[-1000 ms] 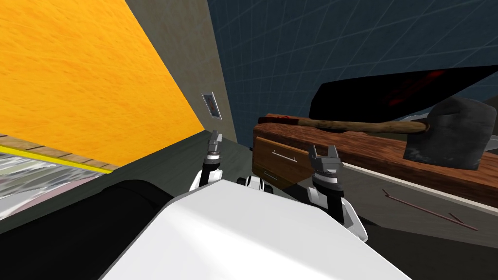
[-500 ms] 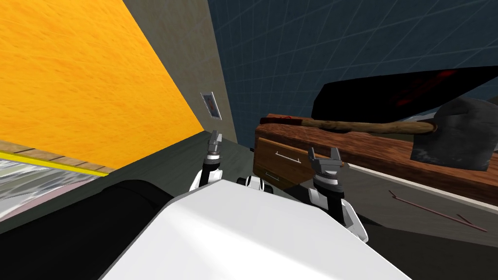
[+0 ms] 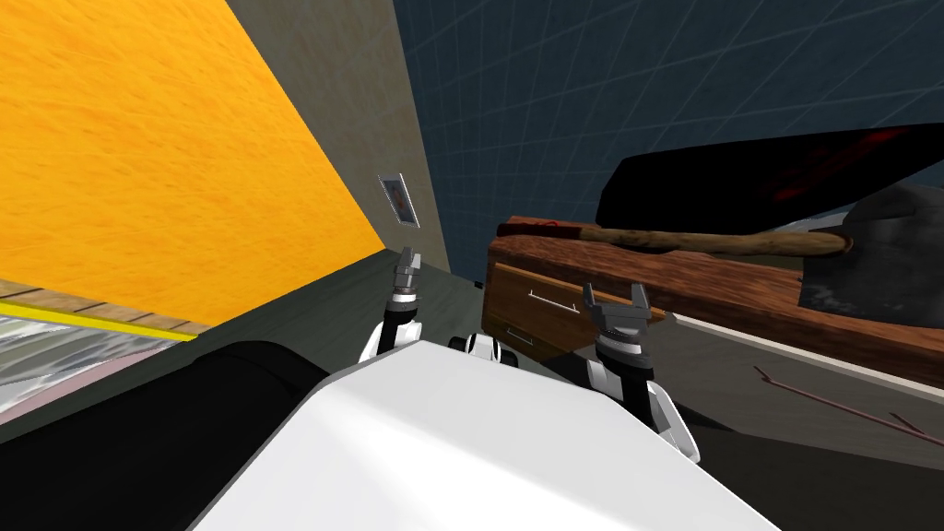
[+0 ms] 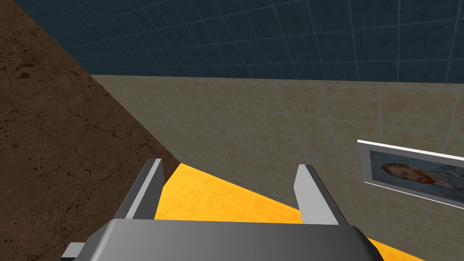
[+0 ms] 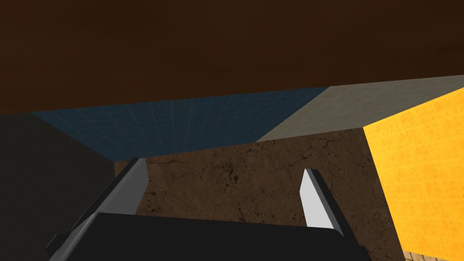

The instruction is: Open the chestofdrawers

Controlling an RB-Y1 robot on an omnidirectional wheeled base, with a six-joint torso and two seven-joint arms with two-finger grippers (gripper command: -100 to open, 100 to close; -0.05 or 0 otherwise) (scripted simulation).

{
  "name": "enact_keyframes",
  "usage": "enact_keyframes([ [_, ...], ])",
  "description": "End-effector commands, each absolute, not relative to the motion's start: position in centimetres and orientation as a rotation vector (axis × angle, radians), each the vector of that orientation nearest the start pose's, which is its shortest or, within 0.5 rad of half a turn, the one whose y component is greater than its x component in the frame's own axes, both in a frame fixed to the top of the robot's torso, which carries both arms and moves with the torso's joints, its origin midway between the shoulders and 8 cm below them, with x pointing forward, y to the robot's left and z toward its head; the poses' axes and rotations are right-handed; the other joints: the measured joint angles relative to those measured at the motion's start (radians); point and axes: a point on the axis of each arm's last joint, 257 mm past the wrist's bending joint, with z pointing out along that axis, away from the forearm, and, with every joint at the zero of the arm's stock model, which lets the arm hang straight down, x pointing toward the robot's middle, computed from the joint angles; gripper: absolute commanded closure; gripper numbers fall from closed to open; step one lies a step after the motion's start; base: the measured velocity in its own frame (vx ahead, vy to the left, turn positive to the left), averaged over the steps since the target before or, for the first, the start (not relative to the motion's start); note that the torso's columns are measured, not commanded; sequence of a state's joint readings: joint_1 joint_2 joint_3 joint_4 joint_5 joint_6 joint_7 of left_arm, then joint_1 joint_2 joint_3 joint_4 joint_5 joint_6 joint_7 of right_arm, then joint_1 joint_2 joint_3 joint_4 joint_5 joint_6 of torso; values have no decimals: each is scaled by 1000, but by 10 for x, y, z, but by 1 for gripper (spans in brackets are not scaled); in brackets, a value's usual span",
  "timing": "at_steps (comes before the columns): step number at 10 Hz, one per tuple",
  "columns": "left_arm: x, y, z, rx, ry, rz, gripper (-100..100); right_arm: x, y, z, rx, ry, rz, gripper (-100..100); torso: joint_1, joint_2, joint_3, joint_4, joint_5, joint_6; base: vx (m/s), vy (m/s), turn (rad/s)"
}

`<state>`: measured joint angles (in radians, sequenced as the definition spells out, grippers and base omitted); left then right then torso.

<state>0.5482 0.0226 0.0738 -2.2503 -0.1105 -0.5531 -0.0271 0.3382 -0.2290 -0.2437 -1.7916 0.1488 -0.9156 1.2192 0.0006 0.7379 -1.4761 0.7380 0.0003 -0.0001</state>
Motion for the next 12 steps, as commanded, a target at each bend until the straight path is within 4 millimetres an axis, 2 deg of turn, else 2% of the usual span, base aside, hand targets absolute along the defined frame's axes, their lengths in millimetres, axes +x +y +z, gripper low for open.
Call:
enact_keyframes([
  [1,336,292,6,-563,718,-1118,0,361,-339,-54,-239,788,-168,-100,-2,0,0,0,-1,0,28,58,-37],
  [2,336,292,6,-564,719,-1118,0,361,-339,-54,-248,786,-189,-100,-1,0,0,0,-1,0,31,56,-33],
  [5,336,292,6,-564,718,-1118,0,358,-350,-72,-296,797,-298,-100,0,0,0,0,0,0,33,74,-42],
  [6,336,292,6,-564,718,-1118,0,358,-350,-72,-308,793,-326,-100,0,0,0,0,0,0,27,68,-28],
  [7,336,292,6,-564,718,-1118,0,356,-356,-82,-325,802,-365,-100,-1,0,0,0,0,0,26,74,-39],
  [8,336,292,6,-564,718,-1118,0,356,-356,-82,-337,798,-392,-100,-1,0,0,0,0,0,20,74,-25],
  [9,336,292,6,-564,718,-1118,0,354,-362,-92,-354,808,-430,-100,-1,1,0,0,0,0,28,75,-51],
  [10,336,292,6,-564,718,-1118,0,354,-362,-92,-366,804,-457,-100,0,0,0,0,0,0,33,70,-29],
  [11,336,292,6,-564,718,-1118,0,352,-368,-102,-381,815,-494,-100,-1,0,0,0,0,0,43,86,-45],
  [12,336,292,6,-564,718,-1118,0,352,-368,-102,-392,811,-519,-100,0,-1,0,0,0,0,29,63,-26],
])
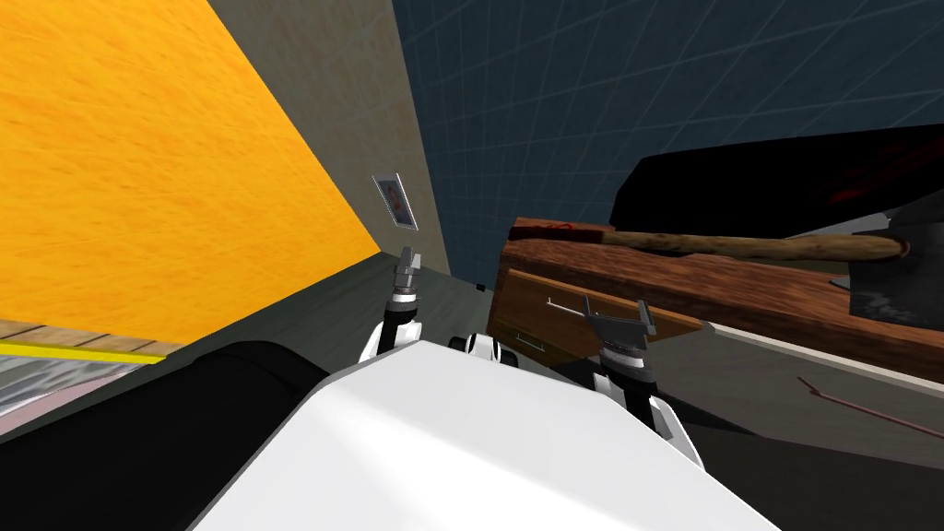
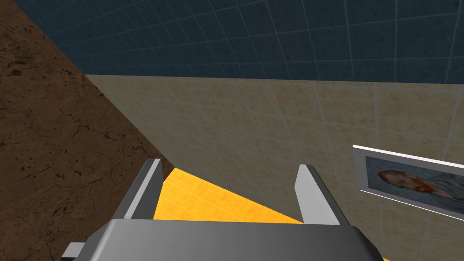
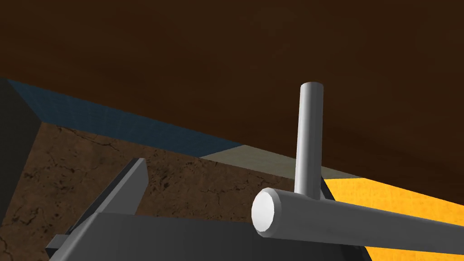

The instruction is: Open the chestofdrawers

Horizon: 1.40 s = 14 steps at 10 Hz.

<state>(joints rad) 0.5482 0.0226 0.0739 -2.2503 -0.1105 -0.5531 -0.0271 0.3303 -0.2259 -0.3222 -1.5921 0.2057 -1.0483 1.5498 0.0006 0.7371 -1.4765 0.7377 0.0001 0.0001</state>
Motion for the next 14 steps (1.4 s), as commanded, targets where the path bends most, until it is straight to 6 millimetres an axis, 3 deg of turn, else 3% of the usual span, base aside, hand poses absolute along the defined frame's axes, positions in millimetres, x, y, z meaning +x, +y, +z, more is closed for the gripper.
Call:
enact_keyframes([
  [1,336,292,6,-563,718,-1118,0,349,-373,-112,-407,822,-556,-100,-1,1,0,0,0,0,30,61,-46],
  [8,336,292,6,-563,718,-1118,0,338,-386,-143,-472,847,-729,-100,-4,-6,-2,-7,-7,-2,23,60,-35],
  [10,336,292,6,-564,718,-1118,0,330,-391,-163,-485,873,-796,-100,-5,-9,-3,-8,-8,-3,37,74,-53],
  [14,336,292,6,-563,718,-1118,0,323,-391,-182,-494,900,-871,-100,-9,-11,-3,-10,-11,-3,18,53,-25],
])
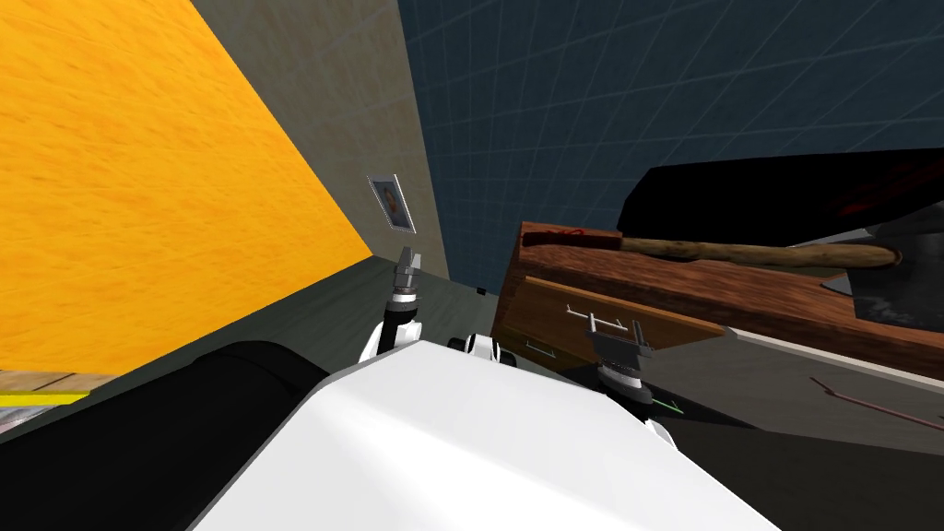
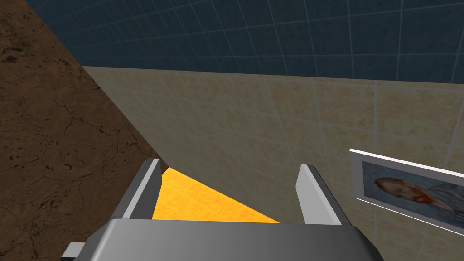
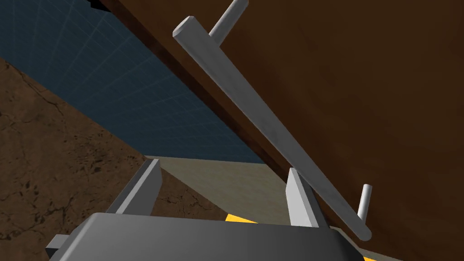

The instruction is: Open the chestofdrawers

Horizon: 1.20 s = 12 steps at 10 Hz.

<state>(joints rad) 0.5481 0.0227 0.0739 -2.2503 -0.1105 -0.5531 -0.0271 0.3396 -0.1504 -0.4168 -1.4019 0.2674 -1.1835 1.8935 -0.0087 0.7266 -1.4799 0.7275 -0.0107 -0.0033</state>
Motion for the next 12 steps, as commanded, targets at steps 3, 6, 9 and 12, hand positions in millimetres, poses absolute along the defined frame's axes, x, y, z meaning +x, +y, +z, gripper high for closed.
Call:
enact_keyframes([
  [3,336,292,6,-563,718,-1118,0,313,-385,-207,-464,947,-925,-100,-2,-2,0,-3,-3,2,32,65,-38],
  [6,336,292,6,-563,719,-1118,0,311,-380,-214,-438,966,-931,-100,-2,0,2,-2,-5,-1,5,17,-18],
  [9,336,292,6,-563,719,-1118,0,308,-373,-223,-403,988,-935,-100,1,-7,-2,-6,-7,-4,-1,1,-11],
  [12,336,292,6,-563,719,-1118,0,308,-379,-203,-399,930,-954,-100,-1,-7,-1,-7,-8,-3,-2,3,-2],
])
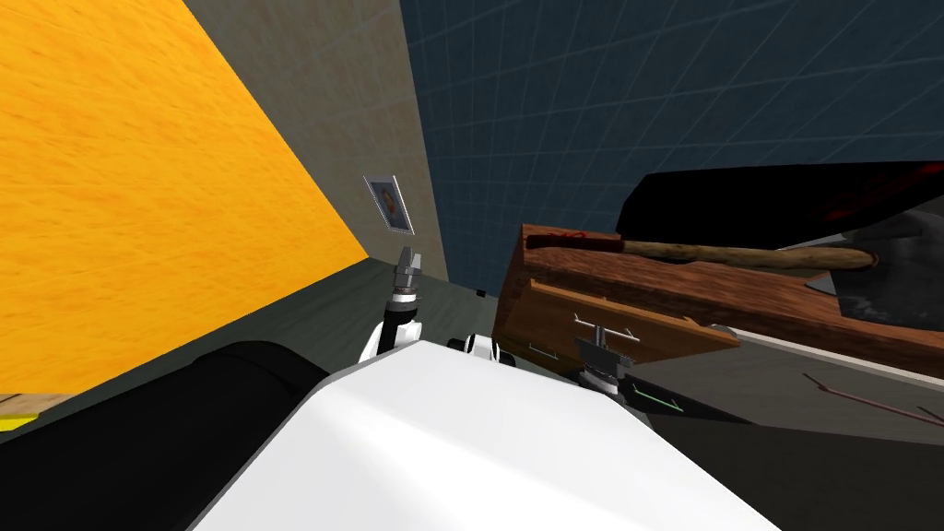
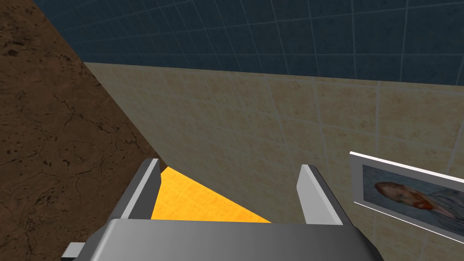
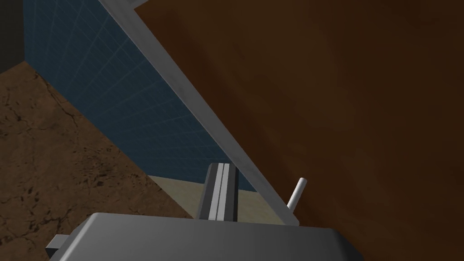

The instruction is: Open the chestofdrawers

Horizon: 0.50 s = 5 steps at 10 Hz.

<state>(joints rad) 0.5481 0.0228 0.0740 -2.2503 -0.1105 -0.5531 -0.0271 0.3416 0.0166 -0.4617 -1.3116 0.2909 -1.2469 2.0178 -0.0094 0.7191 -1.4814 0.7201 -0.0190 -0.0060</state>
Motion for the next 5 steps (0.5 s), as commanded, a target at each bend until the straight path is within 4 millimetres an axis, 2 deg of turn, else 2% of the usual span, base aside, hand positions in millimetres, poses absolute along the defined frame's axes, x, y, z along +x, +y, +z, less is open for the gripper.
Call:
enact_keyframes([
  [1,336,292,6,-563,719,-1117,0,315,-387,-190,-405,912,-958,-100,0,4,0,5,5,2,-3,32,-45],
  [5,336,292,6,-563,718,-1118,0,327,-400,-174,-416,906,-960,-100,8,6,0,10,13,-2,-4,44,-30],
])
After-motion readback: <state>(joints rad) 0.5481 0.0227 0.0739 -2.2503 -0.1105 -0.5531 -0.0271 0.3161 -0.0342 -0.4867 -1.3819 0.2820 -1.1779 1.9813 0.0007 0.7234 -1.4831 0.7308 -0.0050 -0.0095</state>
